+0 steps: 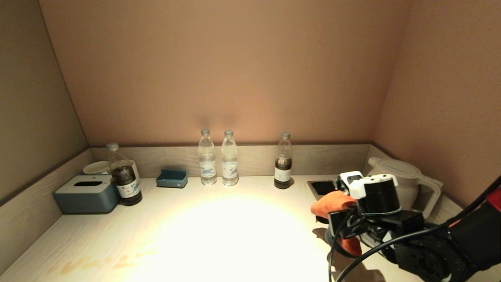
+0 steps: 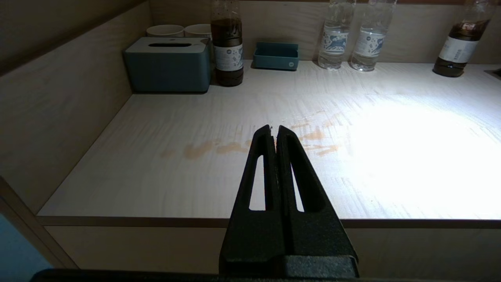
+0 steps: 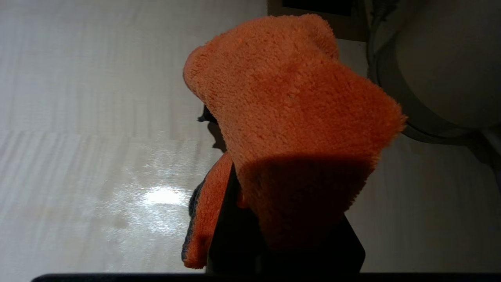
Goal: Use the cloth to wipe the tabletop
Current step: Sweep the stains on the table
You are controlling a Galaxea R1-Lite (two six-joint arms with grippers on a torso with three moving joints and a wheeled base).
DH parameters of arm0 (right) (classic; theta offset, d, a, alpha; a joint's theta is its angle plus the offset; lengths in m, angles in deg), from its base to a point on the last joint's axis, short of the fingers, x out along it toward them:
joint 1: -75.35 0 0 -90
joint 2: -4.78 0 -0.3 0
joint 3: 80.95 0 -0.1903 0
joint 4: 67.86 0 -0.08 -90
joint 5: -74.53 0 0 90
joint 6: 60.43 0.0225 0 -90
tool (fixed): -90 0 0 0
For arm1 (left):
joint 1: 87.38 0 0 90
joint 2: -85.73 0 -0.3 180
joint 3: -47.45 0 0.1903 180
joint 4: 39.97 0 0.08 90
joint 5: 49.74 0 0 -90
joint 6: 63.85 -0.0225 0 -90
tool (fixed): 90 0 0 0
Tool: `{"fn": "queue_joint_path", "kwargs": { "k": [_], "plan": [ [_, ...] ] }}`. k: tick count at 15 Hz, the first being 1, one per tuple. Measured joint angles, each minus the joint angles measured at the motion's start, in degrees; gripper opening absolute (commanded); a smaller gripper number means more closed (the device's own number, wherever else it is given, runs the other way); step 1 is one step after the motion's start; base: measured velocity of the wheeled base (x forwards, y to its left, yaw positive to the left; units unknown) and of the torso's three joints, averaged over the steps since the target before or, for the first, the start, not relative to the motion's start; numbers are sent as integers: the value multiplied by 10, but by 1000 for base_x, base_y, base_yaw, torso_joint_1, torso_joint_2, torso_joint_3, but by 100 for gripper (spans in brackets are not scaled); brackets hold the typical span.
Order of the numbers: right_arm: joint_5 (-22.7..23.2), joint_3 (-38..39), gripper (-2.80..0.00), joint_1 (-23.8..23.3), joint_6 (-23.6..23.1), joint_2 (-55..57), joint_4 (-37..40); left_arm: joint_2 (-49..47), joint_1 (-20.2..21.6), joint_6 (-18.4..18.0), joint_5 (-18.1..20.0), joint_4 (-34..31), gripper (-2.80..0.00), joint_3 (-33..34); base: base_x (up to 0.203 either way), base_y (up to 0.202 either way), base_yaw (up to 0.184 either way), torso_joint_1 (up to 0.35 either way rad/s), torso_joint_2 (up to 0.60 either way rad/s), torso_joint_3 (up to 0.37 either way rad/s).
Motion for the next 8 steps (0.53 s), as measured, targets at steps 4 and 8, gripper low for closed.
{"fn": "queue_joint_path", "kwargs": {
  "k": [4, 8],
  "plan": [
    [2, 32, -280, -90, 3, 26, -10, 0, 0, 0, 0, 0, -280, 0, 0, 0, 0, 0, 0, 0],
    [3, 71, -280, -121, -1, 77, -55, 0, 0, 0, 0, 0, -280, 0, 0, 0, 0, 0, 0, 0]
  ]
}}
